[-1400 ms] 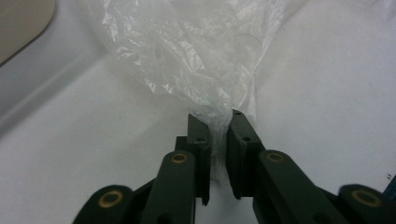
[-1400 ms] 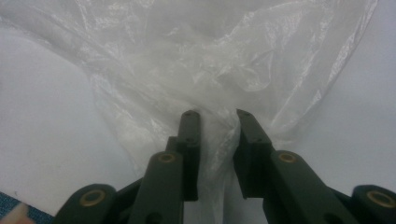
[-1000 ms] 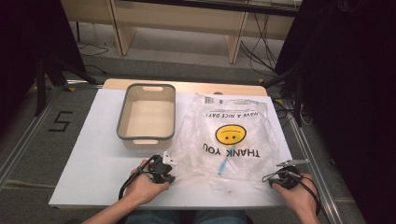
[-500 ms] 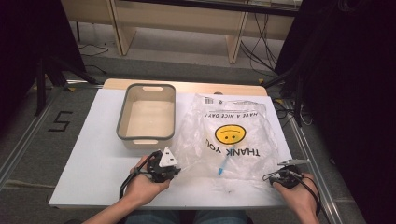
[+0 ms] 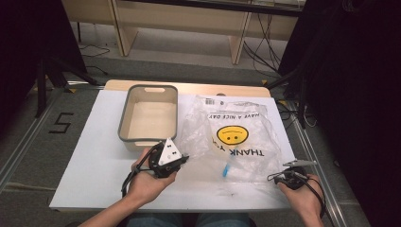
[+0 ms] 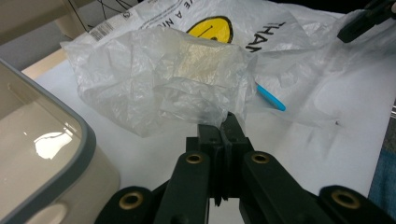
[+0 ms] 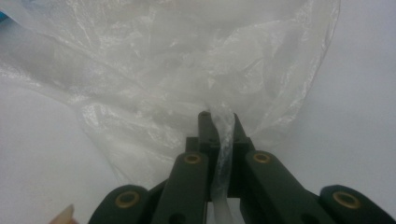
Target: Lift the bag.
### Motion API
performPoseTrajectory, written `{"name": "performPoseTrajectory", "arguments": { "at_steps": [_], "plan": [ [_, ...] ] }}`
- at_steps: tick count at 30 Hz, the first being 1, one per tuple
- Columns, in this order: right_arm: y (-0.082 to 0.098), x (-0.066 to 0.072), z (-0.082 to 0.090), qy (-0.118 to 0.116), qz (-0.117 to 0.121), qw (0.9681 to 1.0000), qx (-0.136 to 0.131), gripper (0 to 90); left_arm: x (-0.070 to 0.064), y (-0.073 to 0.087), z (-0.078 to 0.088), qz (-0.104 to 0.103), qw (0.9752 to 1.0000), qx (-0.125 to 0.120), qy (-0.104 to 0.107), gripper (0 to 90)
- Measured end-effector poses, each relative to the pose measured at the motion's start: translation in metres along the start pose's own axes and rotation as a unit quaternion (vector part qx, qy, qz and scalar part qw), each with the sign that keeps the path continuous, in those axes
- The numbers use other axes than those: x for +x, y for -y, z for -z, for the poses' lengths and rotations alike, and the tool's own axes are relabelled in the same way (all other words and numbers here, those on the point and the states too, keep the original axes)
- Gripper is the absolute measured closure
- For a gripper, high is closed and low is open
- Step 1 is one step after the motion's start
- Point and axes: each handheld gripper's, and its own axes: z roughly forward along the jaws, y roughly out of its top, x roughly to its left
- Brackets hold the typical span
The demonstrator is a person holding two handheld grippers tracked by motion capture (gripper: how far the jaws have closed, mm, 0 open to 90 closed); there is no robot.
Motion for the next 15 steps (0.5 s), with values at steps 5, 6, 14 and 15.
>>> {"name": "performPoseTrajectory", "arguments": {
  "at_steps": [5, 6, 14, 15],
  "plan": [
    [-0.001, -0.001, 0.002, 0.003, -0.003, 1.0000, -0.006, 89.8, 0.001, -0.007, 0.002, -0.002, 0.9999, -0.015, -0.004, 89.8],
    [-0.001, -0.001, 0.002, 0.004, -0.004, 1.0000, -0.008, 89.8, 0.001, -0.009, 0.003, -0.003, 0.9998, -0.019, -0.003, 89.8],
    [-0.004, -0.003, 0.008, 0.017, -0.006, 0.9992, -0.035, 89.9, 0.004, -0.023, 0.009, -0.005, 0.9990, -0.044, -0.011, 89.8],
    [-0.004, -0.003, 0.010, 0.019, -0.008, 0.9990, -0.040, 89.9, 0.005, -0.024, 0.010, -0.004, 0.9989, -0.045, -0.011, 89.8]
  ]
}}
